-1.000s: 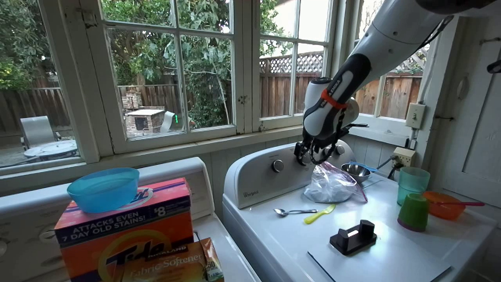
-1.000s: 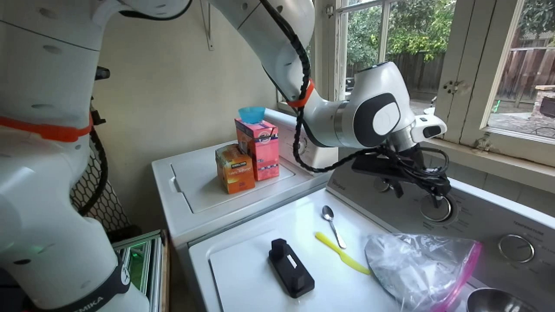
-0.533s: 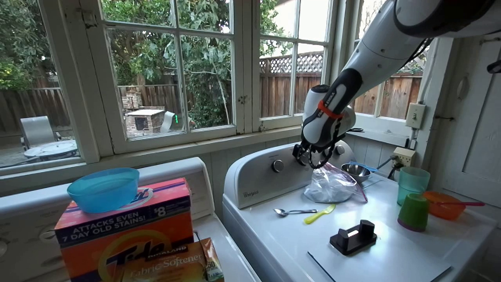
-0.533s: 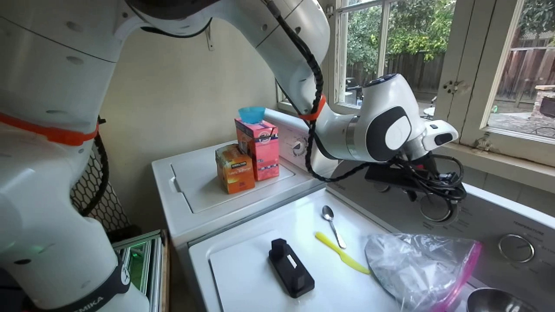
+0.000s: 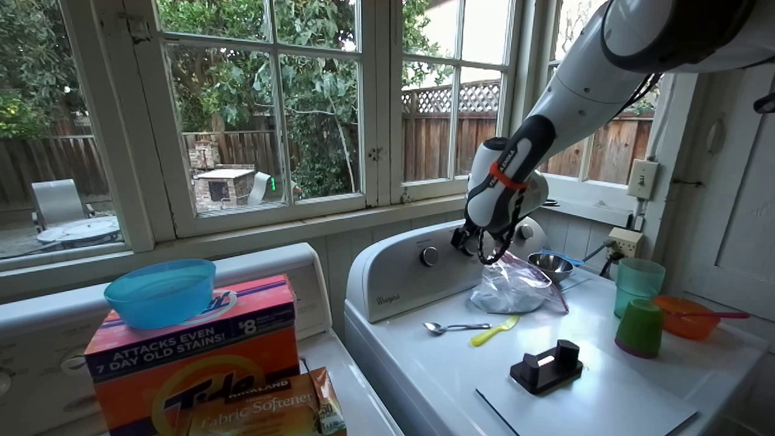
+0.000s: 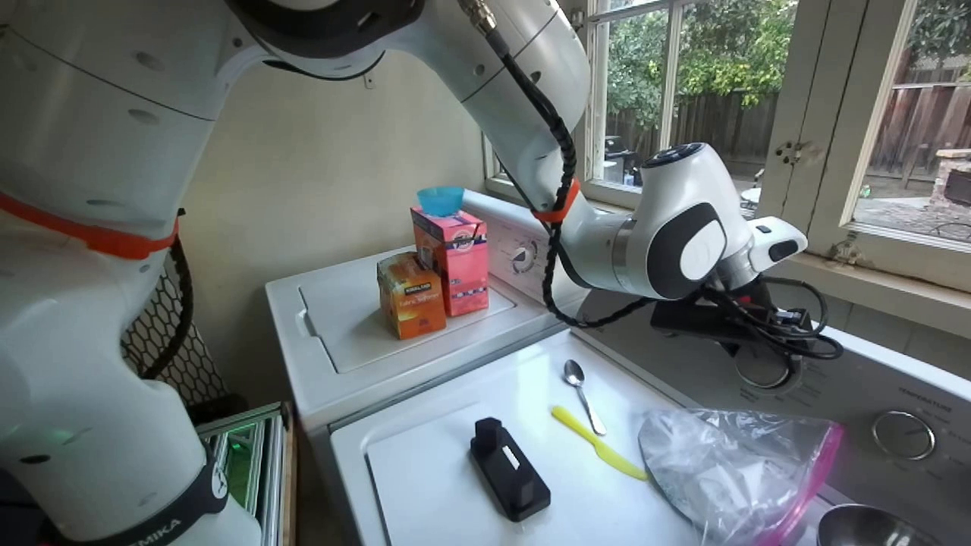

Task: Turn the second knob from the left to the right.

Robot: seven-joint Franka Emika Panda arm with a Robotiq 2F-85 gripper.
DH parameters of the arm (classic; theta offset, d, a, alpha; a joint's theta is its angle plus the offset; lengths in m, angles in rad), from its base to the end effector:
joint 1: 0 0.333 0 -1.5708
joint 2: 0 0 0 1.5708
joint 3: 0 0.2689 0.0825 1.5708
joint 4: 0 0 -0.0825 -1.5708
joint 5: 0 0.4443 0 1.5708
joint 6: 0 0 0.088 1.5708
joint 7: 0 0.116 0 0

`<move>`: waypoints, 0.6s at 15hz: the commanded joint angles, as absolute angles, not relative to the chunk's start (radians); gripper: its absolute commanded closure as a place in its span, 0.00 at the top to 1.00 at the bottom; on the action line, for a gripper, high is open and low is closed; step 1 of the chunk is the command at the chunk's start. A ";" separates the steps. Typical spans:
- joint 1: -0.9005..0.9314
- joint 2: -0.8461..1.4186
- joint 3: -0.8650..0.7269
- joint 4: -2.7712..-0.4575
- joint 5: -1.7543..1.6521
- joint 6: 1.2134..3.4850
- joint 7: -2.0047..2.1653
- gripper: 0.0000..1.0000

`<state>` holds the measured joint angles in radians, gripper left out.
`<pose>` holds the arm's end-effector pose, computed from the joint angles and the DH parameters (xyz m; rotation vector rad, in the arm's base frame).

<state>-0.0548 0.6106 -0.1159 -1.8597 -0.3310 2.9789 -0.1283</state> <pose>0.6875 -0.0937 0.1498 2.7670 0.4309 0.6633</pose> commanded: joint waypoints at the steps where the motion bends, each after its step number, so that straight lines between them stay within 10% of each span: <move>1: -0.099 0.639 -0.076 -1.836 -0.303 3.002 -0.210 0.53; 9: -0.314 0.637 0.172 -1.793 -0.059 2.807 -0.375 0.53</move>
